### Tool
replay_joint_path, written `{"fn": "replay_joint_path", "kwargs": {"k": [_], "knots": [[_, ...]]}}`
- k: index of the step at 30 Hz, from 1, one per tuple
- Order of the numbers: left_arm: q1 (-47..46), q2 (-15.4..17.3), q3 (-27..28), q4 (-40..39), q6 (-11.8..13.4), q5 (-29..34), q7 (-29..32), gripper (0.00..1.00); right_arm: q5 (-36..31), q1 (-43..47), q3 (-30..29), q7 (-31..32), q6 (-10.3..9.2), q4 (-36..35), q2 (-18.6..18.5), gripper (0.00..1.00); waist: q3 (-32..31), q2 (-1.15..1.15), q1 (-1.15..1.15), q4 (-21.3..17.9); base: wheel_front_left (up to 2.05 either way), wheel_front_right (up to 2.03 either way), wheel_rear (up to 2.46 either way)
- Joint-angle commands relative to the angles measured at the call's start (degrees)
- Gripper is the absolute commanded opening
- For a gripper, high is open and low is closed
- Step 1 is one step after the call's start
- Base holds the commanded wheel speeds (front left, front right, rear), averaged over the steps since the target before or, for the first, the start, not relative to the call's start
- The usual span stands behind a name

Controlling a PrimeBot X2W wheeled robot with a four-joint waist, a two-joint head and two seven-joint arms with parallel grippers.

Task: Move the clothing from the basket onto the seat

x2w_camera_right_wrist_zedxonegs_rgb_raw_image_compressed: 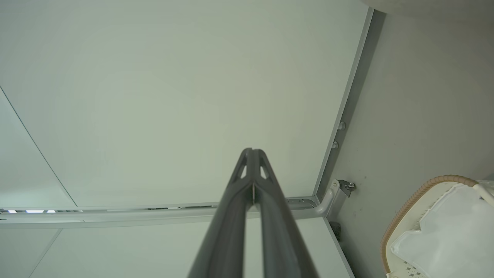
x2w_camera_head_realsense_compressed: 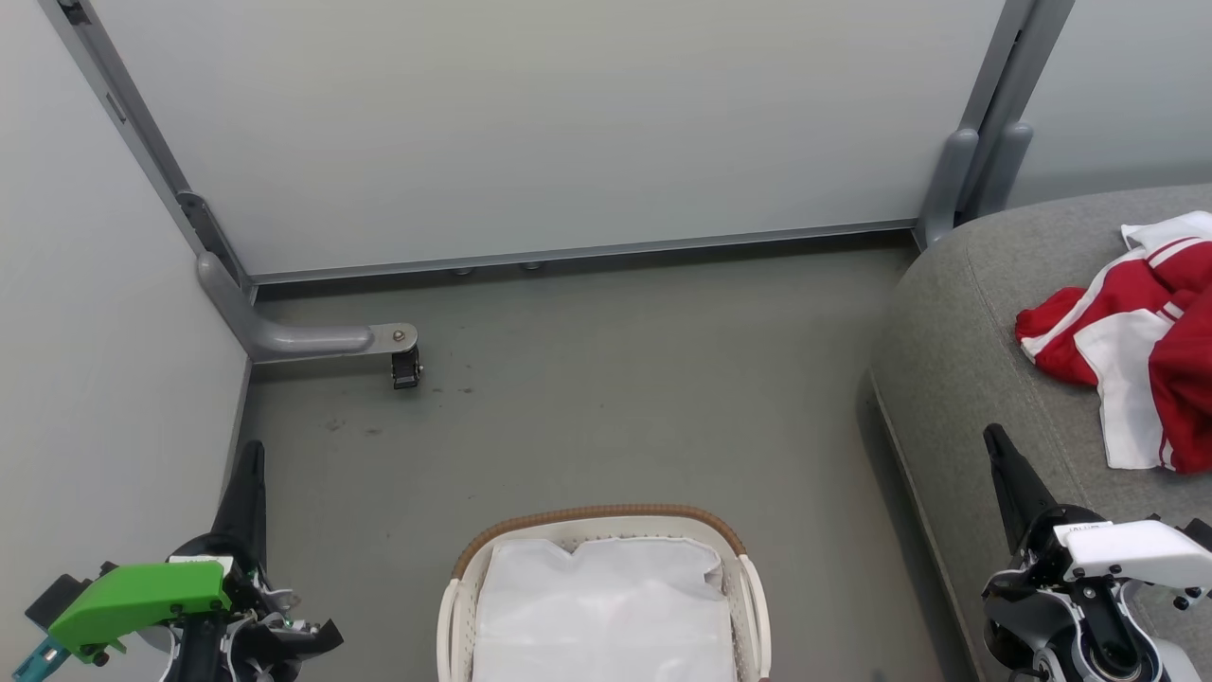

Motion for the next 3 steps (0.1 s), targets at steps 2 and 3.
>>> {"fn": "replay_joint_path", "kwargs": {"k": [2, 3], "knots": [[-0.6, 0.0, 0.1, -0.1, -0.3, -0.3, 0.2, 0.0, 0.2, -0.5, -0.1, 0.2, 0.0, -0.2, -0.3, 0.0, 0.0, 0.0, 0.0, 0.0, 0.0, 0.0, 0.0], [-0.6, 0.0, 0.1, -0.1, -0.3, -0.3, 0.2, 0.0, 0.2, -0.5, -0.1, 0.2, 0.0, -0.2, -0.3, 0.0, 0.0, 0.0, 0.0, 0.0, 0.0, 0.0, 0.0]]}}
